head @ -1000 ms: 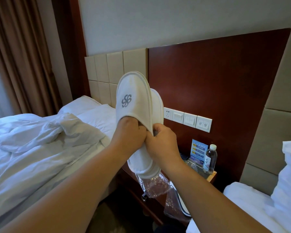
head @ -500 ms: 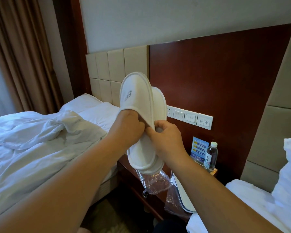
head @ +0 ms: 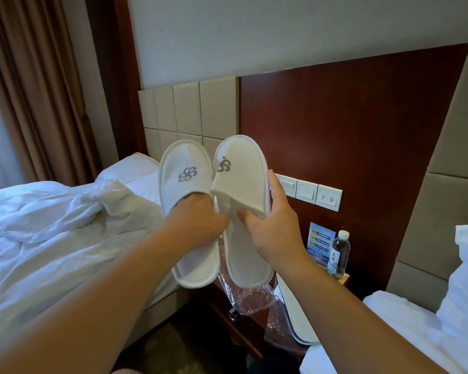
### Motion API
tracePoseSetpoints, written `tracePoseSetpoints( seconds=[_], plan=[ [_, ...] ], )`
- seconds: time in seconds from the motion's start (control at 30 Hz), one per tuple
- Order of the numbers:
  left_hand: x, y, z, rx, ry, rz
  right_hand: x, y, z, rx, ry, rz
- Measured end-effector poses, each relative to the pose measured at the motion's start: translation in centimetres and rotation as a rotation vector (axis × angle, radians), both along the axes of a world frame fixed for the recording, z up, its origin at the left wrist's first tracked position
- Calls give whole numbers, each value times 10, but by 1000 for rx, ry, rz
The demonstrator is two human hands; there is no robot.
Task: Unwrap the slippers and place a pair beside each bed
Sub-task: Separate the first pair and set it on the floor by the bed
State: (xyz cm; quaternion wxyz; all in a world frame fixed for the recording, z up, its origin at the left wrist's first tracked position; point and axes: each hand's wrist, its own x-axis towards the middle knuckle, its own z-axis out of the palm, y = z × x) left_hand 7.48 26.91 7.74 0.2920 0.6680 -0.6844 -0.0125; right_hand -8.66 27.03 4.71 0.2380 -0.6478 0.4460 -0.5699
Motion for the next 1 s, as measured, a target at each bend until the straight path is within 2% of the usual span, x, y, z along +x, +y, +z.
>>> tracePoseSetpoints(
  seconds=[0.1, 0.23, 0.43, 0.57, 0.73, 0.9, 1.0],
  plan=[
    [-4, 2, -9, 50, 89, -76, 2, -3, -1, -5, -39, -36],
    [-5, 4, -17, -82, 85, 149, 5, -3, -2, 45, -116, -60],
    [-2, 9, -6, -263, 91, 281, 13, 4, -4, 14, -17, -51],
    [-1, 12, -1, -271, 76, 229, 11, 0, 2, 29, -29, -33],
    [-7, 22, -1, -287, 64, 179, 8, -13, 9, 189, -159, -14],
    [-11, 27, 2, -277, 47, 124, 3, -18, 12, 105, -180, -34],
    [-12, 31, 3, -288, 78, 107, 2, -17, 9, 114, -239, 33]
  ],
)
